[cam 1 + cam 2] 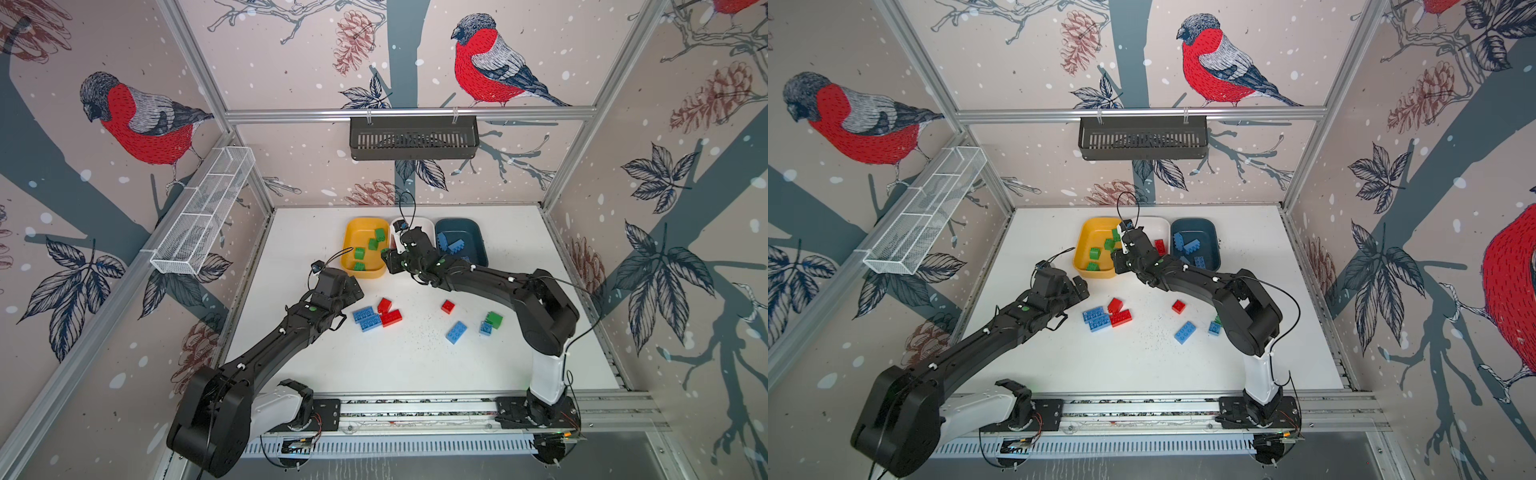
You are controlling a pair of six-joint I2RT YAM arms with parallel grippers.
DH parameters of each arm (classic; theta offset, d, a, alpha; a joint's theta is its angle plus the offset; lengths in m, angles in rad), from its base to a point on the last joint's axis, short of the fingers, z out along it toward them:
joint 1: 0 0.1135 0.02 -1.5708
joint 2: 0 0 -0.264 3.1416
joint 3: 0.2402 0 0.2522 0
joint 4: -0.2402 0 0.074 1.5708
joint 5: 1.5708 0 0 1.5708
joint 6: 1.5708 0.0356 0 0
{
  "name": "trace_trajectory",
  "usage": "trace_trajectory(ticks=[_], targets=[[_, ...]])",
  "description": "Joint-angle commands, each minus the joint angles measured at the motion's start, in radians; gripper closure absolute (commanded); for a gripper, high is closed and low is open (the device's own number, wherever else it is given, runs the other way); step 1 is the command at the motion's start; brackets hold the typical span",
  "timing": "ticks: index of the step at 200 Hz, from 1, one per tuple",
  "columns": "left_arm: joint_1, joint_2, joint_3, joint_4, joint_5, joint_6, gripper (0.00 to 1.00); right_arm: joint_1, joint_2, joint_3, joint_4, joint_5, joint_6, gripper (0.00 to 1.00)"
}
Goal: Sort the legos into containers by color
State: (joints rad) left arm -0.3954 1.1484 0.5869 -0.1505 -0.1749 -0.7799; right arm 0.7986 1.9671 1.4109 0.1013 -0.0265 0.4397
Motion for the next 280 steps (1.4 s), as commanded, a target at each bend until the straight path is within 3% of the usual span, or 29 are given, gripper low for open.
trace_trajectory(ticks=[1, 33, 69, 93, 132, 167, 171, 176, 238, 280], targets=[[0.0, -0.013, -0.018, -0.025, 0.038, -0.003, 0.03, 0.005, 0.071, 0.094, -0.014, -0.004, -0.036, 0.66], [-0.007, -0.033, -0.037, -0.038, 0.056, -0.002, 0.03, 0.011, 0.172, 0.236, -0.064, -0.004, -0.048, 0.62], [-0.028, -0.052, -0.042, -0.038, 0.058, 0.023, 0.03, 0.025, 0.235, 0.358, -0.131, 0.011, -0.082, 0.36], [-0.062, -0.044, -0.035, -0.043, 0.035, 0.035, 0.03, 0.026, 0.2, 0.347, -0.134, 0.023, -0.093, 0.28], [-0.119, -0.011, -0.021, -0.033, 0.01, 0.045, 0.03, 0.03, 0.03, 0.195, -0.104, 0.03, -0.106, 0.2], [-0.14, 0.028, -0.013, 0.0, 0.027, 0.049, 0.03, 0.031, -0.169, -0.023, -0.047, 0.12, -0.081, 0.12], [-0.143, 0.034, -0.01, 0.003, 0.029, 0.051, 0.03, 0.031, -0.189, -0.047, -0.042, 0.132, -0.075, 0.1], [-0.146, 0.04, -0.006, 0.005, 0.031, 0.054, 0.03, 0.031, -0.215, -0.075, -0.038, 0.142, -0.068, 0.0], [-0.183, 0.117, 0.04, 0.02, 0.037, 0.097, 0.03, 0.031, -0.465, -0.38, -0.022, 0.318, 0.037, 0.0], [-0.204, 0.182, 0.095, 0.006, 0.06, 0.156, 0.03, 0.03, -0.571, -0.474, -0.074, 0.471, 0.051, 0.0]])
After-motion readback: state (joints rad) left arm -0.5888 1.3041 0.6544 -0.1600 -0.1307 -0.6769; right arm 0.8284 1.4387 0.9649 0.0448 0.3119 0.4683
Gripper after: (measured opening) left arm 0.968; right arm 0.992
